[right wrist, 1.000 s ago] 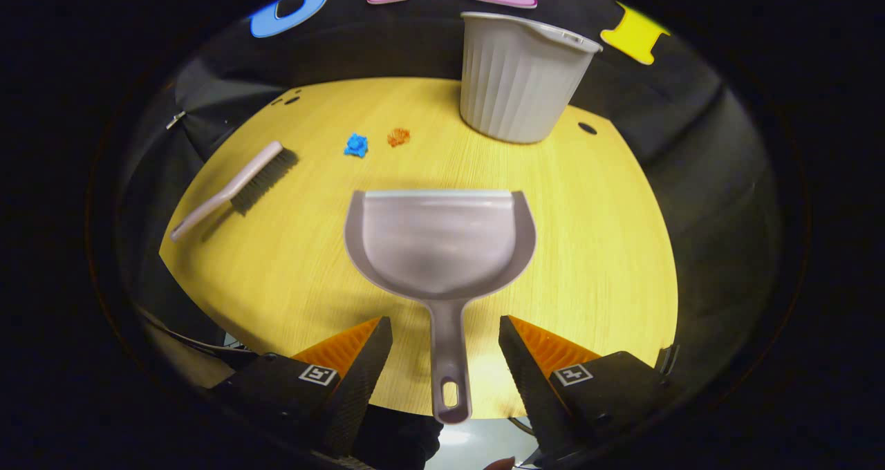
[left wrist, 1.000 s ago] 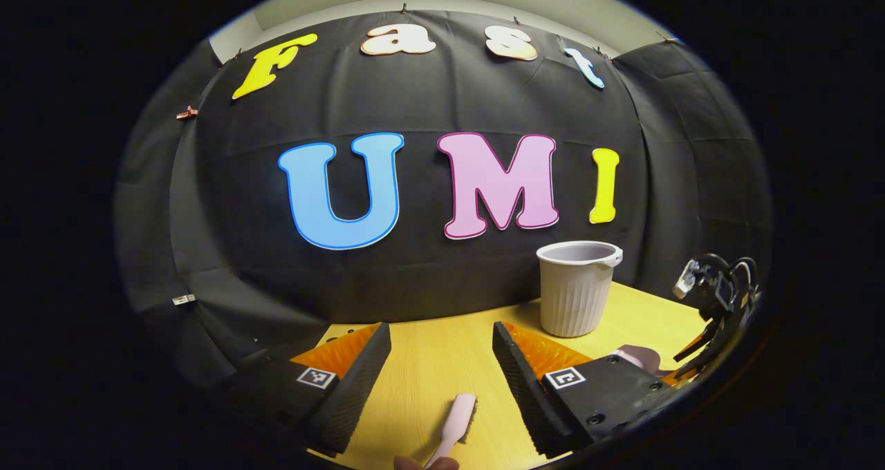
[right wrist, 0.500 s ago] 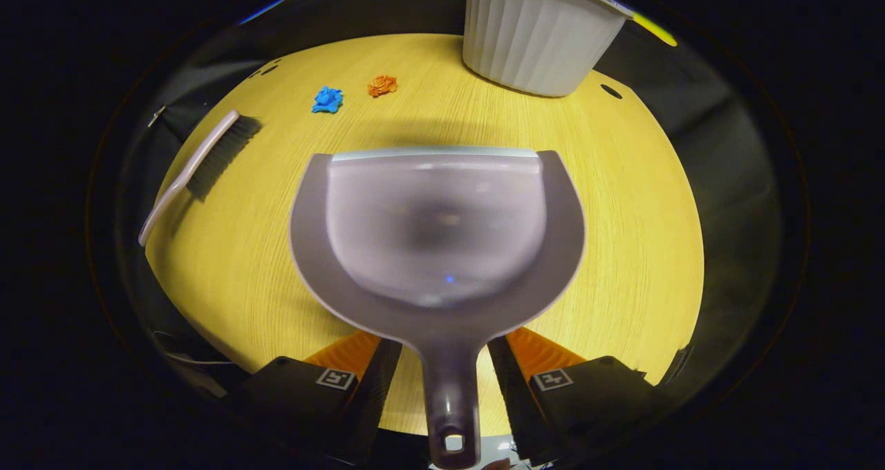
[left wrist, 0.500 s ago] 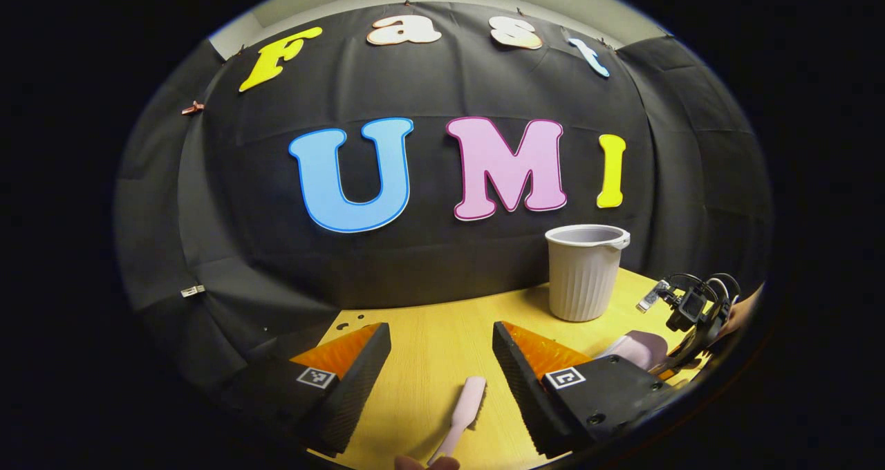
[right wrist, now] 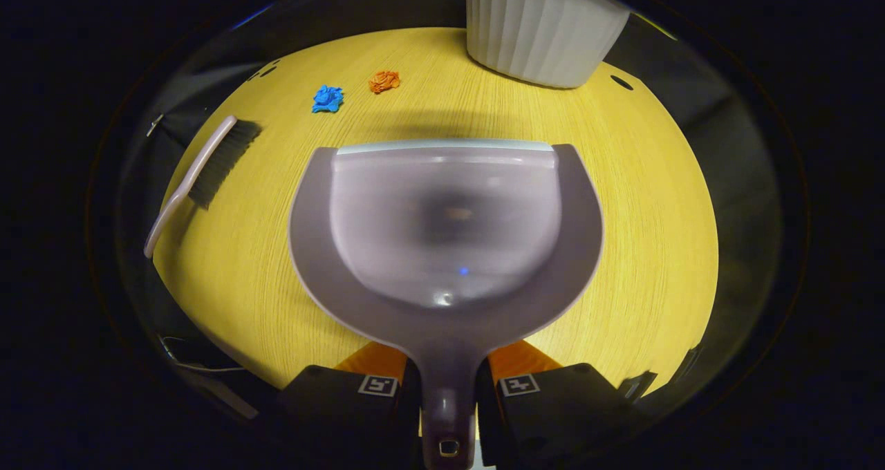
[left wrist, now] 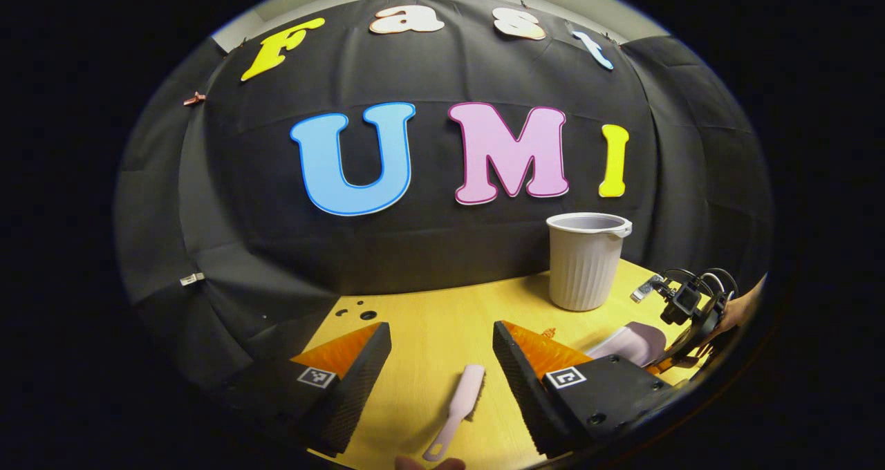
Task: Pick up the small broom and dustpan from the desktop, sweep the trash into the dustpan with the broom, and then empty the trash into the garbage bin.
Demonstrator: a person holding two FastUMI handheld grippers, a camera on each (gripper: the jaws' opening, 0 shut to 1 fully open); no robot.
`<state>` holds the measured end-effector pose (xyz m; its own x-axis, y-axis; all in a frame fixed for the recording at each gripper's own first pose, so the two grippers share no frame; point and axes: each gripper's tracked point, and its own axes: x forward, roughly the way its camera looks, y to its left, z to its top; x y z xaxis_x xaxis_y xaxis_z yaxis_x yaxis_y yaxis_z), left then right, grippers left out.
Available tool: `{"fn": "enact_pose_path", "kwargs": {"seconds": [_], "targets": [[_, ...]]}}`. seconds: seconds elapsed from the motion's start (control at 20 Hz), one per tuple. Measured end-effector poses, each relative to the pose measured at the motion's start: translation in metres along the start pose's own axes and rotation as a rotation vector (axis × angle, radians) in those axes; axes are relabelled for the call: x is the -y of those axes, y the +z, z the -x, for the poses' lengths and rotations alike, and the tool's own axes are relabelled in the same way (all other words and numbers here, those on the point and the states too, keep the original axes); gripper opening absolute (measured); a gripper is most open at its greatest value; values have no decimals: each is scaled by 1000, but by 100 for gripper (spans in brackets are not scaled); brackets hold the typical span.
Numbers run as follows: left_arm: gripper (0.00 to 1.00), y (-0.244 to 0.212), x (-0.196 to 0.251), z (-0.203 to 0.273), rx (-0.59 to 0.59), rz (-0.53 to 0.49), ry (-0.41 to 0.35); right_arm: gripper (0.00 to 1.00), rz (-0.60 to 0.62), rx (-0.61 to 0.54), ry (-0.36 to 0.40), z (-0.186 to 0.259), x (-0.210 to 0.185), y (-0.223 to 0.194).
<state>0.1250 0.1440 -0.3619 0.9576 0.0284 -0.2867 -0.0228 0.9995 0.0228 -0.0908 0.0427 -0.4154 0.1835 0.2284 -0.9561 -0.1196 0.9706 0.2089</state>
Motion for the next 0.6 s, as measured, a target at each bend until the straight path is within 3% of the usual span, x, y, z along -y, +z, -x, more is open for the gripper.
{"fn": "enact_pose_path", "kwargs": {"seconds": [0.15, 0.2, 0.25, 0.6], "targets": [[94, -30, 12, 0, -113, -12, -44, 36, 13, 14, 0, 4, 1, 4], [95, -47, 12, 1, -164, -20, -54, 43, 11, 38, 8, 7, -2, 7], [95, -60, 11, 1, -207, -30, -51, 36, 14, 59, 13, 13, -1, 9], [95, -161, 9, -25, -536, -62, -93, 36, 47, 120, 15, 47, 6, 9]]}}
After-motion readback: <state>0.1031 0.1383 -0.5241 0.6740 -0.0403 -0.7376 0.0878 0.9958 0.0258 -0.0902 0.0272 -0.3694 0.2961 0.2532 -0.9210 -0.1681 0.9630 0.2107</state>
